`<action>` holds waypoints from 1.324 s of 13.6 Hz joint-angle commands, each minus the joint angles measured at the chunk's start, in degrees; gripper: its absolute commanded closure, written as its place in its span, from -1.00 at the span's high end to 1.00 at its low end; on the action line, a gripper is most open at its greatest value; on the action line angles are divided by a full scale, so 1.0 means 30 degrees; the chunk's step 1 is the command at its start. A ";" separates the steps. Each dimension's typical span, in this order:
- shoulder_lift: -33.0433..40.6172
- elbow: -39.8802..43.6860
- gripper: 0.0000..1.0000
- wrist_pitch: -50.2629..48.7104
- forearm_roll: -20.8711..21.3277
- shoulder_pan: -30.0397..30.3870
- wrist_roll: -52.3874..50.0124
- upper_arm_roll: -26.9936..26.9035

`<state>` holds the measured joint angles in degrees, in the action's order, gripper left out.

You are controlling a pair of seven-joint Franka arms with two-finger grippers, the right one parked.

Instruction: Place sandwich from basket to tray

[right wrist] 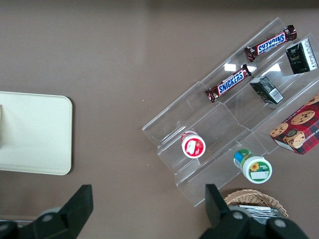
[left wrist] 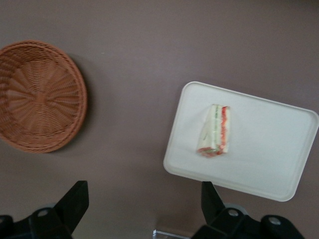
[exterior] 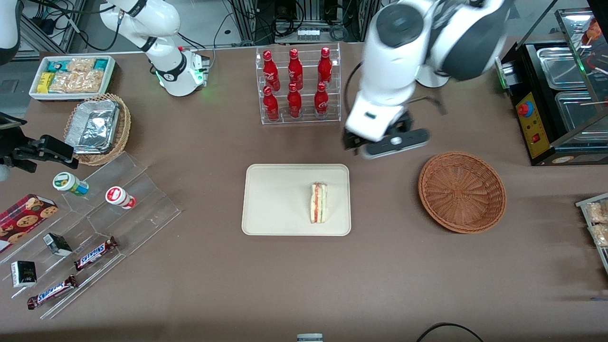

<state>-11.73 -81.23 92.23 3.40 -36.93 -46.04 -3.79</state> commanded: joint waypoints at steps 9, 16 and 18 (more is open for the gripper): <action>0.5492 -0.4739 1.00 -0.0744 -0.0311 0.5359 0.7694 0.0150; 0.5903 -0.4857 1.00 -0.0743 -0.1246 0.8906 1.0974 0.0121; 0.5816 -0.4857 1.00 -0.0743 -0.1278 0.9465 1.2266 0.0121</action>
<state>4.41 -94.54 89.79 0.53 -10.34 -12.63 -4.25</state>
